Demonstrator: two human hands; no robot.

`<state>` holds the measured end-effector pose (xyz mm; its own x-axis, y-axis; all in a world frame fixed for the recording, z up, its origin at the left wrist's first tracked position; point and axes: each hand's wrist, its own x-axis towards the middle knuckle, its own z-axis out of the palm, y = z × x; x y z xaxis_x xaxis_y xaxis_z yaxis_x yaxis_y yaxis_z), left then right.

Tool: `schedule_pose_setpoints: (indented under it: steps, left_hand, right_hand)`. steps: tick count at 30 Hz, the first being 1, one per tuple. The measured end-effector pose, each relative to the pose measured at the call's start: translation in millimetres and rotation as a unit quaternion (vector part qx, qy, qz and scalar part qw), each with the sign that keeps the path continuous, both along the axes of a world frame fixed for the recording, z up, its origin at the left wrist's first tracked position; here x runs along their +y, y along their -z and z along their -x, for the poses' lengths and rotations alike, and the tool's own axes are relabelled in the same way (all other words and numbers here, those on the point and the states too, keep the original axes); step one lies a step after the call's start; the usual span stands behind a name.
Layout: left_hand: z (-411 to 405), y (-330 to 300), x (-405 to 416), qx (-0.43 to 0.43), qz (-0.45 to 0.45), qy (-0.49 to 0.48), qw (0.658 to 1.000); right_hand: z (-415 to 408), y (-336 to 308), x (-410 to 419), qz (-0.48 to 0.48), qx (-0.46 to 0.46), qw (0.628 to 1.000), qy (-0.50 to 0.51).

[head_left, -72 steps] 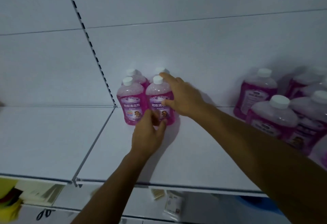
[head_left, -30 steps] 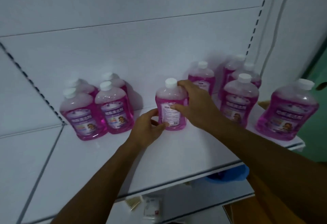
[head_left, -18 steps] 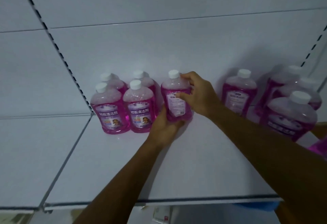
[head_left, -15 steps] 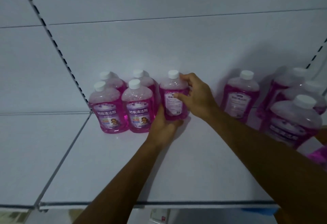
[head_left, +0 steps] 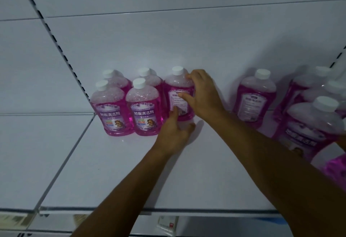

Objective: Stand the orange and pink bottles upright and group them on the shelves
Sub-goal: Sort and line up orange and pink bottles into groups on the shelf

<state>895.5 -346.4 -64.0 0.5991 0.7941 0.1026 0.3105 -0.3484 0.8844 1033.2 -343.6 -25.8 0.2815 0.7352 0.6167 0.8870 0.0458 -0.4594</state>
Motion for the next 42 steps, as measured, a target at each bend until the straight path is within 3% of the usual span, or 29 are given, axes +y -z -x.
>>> schedule_pose_setpoints:
  steps: [8, 13, 16, 23, 26, 31, 35, 42]
  left_hand:
    - [1, -5, -19, 0.045, 0.01, 0.074, 0.996]
    - [-27, -9, -29, 0.062, 0.02, 0.092, 0.994]
    - [-48, -12, -37, 0.033, 0.053, 0.115, 0.991]
    - [-82, -9, -35, -0.011, 0.134, 0.133, 0.982]
    - [-90, -7, -30, -0.024, 0.149, 0.149, 0.977]
    - [-101, -8, -27, -0.029, 0.143, 0.174, 0.974]
    - [-95, -3, -30, -0.089, 0.157, 0.159, 0.971]
    - [-55, 11, -21, -0.06, 0.021, 0.086, 0.994]
  right_hand:
    - [7, -14, -37, 0.105, -0.058, 0.991, 0.05]
    - [-11, -25, -79, 0.016, -0.051, 0.987, 0.148]
    - [-28, -36, -102, 0.017, -0.058, 0.975, 0.212]
    - [-45, -46, -102, 0.108, 0.068, 0.951, 0.283]
    - [-49, -47, -96, 0.133, 0.038, 0.941, 0.307]
    - [-55, -42, -102, 0.152, -0.013, 0.941, 0.302]
    - [-62, -38, -107, 0.139, -0.035, 0.957, 0.252]
    - [-52, -43, -108, 0.132, 0.021, 0.985, 0.108]
